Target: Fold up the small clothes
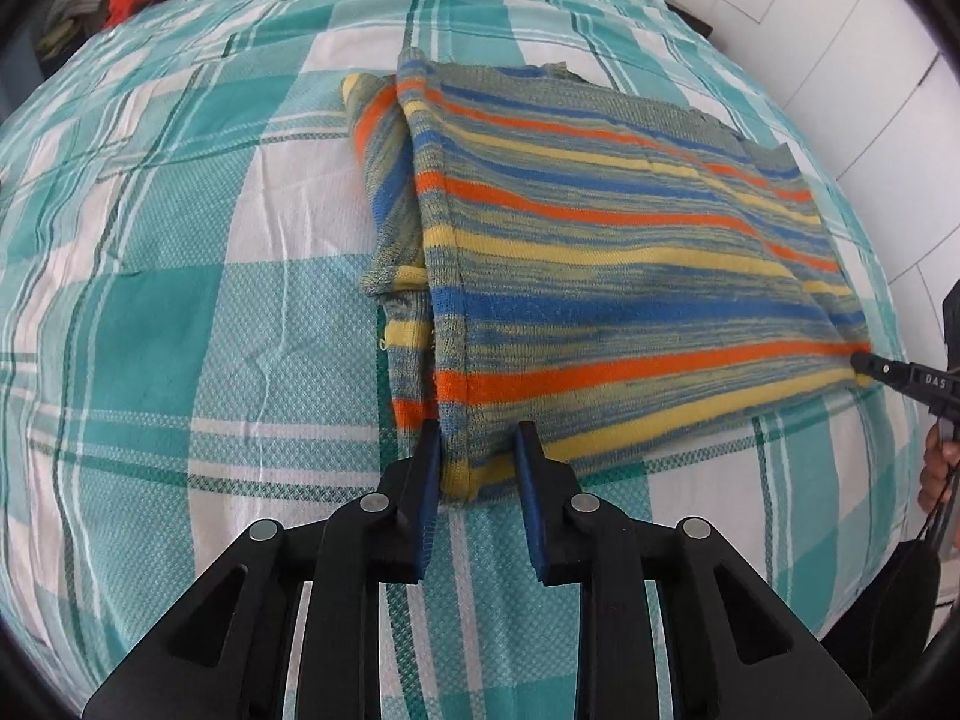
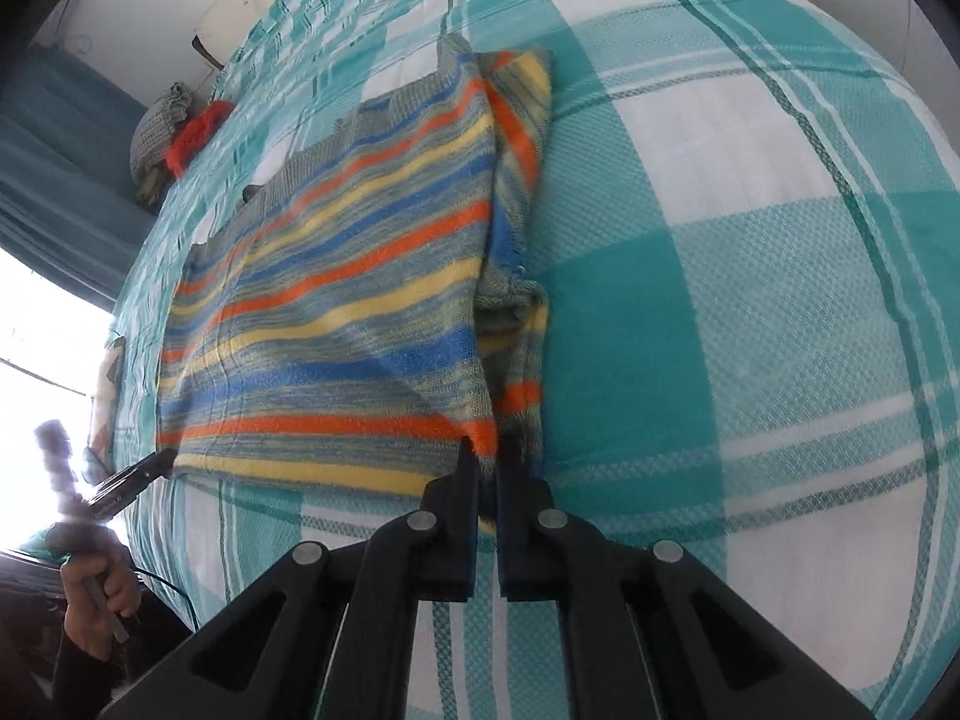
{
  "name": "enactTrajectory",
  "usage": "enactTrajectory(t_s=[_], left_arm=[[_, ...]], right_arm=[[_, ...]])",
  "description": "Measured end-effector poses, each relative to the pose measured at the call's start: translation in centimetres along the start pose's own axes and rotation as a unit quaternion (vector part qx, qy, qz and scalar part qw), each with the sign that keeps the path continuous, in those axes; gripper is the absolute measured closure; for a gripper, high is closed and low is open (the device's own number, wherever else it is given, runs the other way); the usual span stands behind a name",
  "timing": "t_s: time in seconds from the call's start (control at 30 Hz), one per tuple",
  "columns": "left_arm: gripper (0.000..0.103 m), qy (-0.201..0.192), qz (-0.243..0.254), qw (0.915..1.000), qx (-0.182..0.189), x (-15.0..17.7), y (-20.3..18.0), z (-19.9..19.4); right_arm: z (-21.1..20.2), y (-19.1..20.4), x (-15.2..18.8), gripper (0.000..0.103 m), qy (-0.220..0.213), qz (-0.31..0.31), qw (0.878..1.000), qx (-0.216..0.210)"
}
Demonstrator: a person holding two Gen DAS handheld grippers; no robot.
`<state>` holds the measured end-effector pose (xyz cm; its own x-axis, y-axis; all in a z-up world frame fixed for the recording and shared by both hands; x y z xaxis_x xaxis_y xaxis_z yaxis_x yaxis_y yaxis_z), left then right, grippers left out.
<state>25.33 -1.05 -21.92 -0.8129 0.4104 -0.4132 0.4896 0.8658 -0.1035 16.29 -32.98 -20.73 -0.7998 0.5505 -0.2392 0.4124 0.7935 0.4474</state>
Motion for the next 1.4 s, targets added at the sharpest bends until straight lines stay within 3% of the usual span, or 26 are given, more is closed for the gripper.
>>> enactTrajectory(t_s=[0.1,0.17,0.23,0.3,0.37,0.43,0.5,0.6,0.67,0.73,0.77,0.87,0.93,1.0,1.1,1.4], left_arm=[[0.043,-0.025,-0.004,0.9997,-0.002,0.3,-0.6,-2.0],[0.04,-0.053,0.003,0.9986,-0.007,-0.4,-1.4,-3.2],[0.04,-0.066,0.012,0.9976,-0.014,-1.6,-2.7,-3.2],[0.034,-0.062,0.022,0.9976,-0.023,-2.5,-4.0,-2.0],[0.025,-0.035,0.034,0.997,-0.059,-2.1,-4.1,0.3],[0.024,-0.005,0.025,0.9954,-0.092,-0.3,-3.0,2.0],[0.014,-0.022,0.006,0.9956,-0.091,1.3,-2.5,0.7],[0.008,-0.053,-0.022,0.9945,-0.087,3.8,-1.4,-2.4],[0.005,-0.075,-0.032,0.9909,-0.107,5.0,-0.3,-4.1],[0.005,-0.085,-0.035,0.9861,-0.139,5.7,0.8,-4.7],[0.004,-0.084,-0.036,0.984,-0.153,5.8,1.4,-4.5],[0.004,-0.063,-0.04,0.9801,-0.184,6.0,3.1,-2.5],[0.001,-0.051,-0.046,0.98,-0.187,6.4,3.7,-0.7],[0.0,-0.068,-0.051,0.9792,-0.184,6.8,3.9,-0.2],[0.0,-0.084,-0.048,0.9775,-0.188,7.0,3.9,0.0],[0.001,-0.097,-0.042,0.9756,-0.193,7.0,3.8,0.3]], right_arm=[[-1.8,0.4,-0.4,0.076,-0.04,-0.02,0.999,0.029],[-4.1,1.9,-0.7,0.076,-0.083,-0.046,0.995,0.038],[-5.4,4.6,-0.8,0.076,-0.104,-0.084,0.991,0.015],[-5.1,7.5,-0.6,0.067,-0.099,-0.112,0.988,-0.027],[-3.3,8.8,-0.2,0.058,-0.084,-0.123,0.988,-0.04],[-0.4,7.8,0.6,0.057,-0.066,-0.122,0.99,-0.006],[2.0,5.4,2.1,0.059,-0.033,-0.104,0.994,0.022],[-1.2,4.8,3.3,0.053,-0.086,-0.101,0.991,0.018],[-3.8,4.8,4.1,0.034,-0.126,-0.107,0.986,0.014],[-6.0,4.1,4.3,0.015,-0.175,-0.118,0.977,0.045],[-7.0,3.6,4.3,0.013,-0.198,-0.119,0.971,0.064],[-7.5,1.1,3.9,0.012,-0.221,-0.095,0.965,0.104],[-6.3,-1.0,4.4,0.012,-0.213,-0.067,0.968,0.118],[-4.1,-3.1,5.6,0.011,-0.19,-0.045,0.972,0.13],[-3.7,-3.3,6.6,0.009,-0.233,-0.074,0.961,0.13],[-2.8,-3.2,6.5,0.003,-0.223,-0.086,0.96,0.144]])
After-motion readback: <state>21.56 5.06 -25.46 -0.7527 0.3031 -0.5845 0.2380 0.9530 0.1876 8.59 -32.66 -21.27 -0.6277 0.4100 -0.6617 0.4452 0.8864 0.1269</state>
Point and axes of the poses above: each gripper's, at about its wrist camera, not at the fingertips, and z roughly the way its jaws point, y to its left, x to its underside, the point moved 10 cm from there along z, roughly the way its jaws point, and after that the axes turned 9 degrees about z, right-handed, at the moved point
